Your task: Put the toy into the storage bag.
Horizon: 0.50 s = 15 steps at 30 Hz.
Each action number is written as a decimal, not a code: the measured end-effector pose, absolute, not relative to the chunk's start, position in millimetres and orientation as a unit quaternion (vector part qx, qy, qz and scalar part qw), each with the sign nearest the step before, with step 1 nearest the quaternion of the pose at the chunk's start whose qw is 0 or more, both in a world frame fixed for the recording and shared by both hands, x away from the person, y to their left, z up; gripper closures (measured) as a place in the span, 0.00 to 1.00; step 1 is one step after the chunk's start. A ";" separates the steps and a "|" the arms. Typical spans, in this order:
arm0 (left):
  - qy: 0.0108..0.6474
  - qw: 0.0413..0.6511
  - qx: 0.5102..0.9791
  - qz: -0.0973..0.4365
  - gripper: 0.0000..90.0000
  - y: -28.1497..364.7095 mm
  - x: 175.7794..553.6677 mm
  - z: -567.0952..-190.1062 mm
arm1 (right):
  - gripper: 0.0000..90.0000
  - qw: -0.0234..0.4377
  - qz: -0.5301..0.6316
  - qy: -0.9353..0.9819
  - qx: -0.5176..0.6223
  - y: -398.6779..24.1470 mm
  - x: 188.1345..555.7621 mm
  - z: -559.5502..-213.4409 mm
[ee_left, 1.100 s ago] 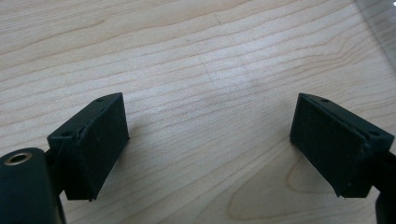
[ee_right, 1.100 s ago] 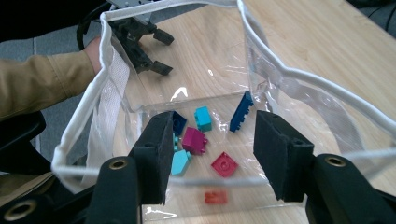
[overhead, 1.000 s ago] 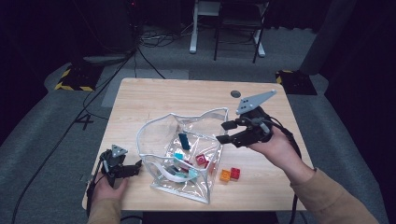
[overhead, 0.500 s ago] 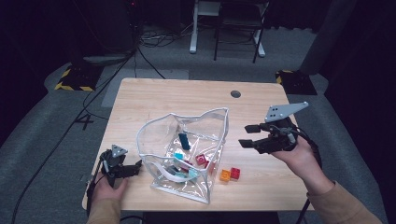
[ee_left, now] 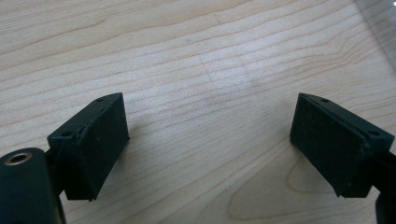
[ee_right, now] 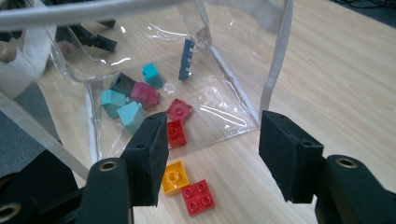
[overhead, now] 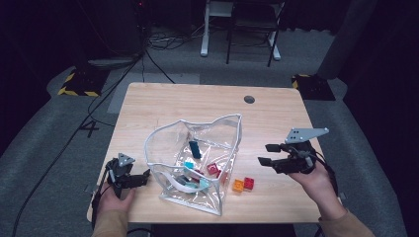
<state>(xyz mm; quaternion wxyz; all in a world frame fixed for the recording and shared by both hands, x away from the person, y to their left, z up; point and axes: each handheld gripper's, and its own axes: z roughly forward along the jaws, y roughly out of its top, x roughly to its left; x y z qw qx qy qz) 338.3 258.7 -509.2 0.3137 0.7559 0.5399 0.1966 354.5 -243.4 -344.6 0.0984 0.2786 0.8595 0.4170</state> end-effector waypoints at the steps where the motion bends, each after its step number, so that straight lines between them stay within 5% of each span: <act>1: 0.540 0.314 0.756 0.197 0.13 258.6 338.3 -509.2 | 0.47 0.098 0.420 0.857 0.282 -244.7 353.5 -349.3; 15: 0.540 0.314 0.756 0.197 0.13 258.7 338.4 -509.2 | 0.49 0.079 0.395 0.865 0.299 -243.0 353.5 -420.7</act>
